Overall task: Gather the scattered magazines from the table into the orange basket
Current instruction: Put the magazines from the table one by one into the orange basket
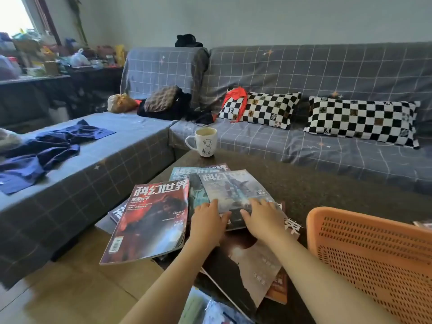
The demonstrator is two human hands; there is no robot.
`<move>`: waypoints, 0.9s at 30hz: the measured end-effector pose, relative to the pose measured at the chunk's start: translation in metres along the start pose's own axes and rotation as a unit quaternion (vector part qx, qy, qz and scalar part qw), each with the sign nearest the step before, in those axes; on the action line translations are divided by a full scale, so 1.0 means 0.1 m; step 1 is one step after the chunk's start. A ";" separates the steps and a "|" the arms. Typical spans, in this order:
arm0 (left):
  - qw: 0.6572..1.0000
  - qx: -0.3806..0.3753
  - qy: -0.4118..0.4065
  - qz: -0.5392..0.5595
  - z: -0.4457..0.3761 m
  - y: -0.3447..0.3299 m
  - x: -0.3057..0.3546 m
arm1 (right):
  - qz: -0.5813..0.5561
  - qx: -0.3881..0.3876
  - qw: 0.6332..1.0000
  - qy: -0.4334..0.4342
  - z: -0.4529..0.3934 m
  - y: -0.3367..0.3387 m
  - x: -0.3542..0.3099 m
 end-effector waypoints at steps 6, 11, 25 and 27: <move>0.995 0.022 0.083 0.060 -0.15 -0.06 -0.08 | 0.018 -0.128 0.985 -0.110 -0.38 -0.21 0.33; 0.984 0.040 0.152 0.081 -0.21 -0.08 -0.10 | 0.030 -0.080 0.990 -0.110 -0.51 -0.17 0.39; 0.911 0.083 0.179 0.362 -0.13 0.07 -0.30 | -0.194 0.012 0.964 -0.180 -0.29 0.21 0.39; 0.901 0.105 0.155 0.391 -0.05 0.20 -0.23 | -0.257 0.014 0.951 -0.170 -0.19 0.32 0.39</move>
Point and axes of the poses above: each hand's wrist, its own z-axis away from the middle knuckle, its own y-axis out of the back of the hand, x = y × z, the point moved 7 cm from there along -z, towards the middle knuckle, and after that the axes turned 5 degrees about -y, right-handed, at the moved point
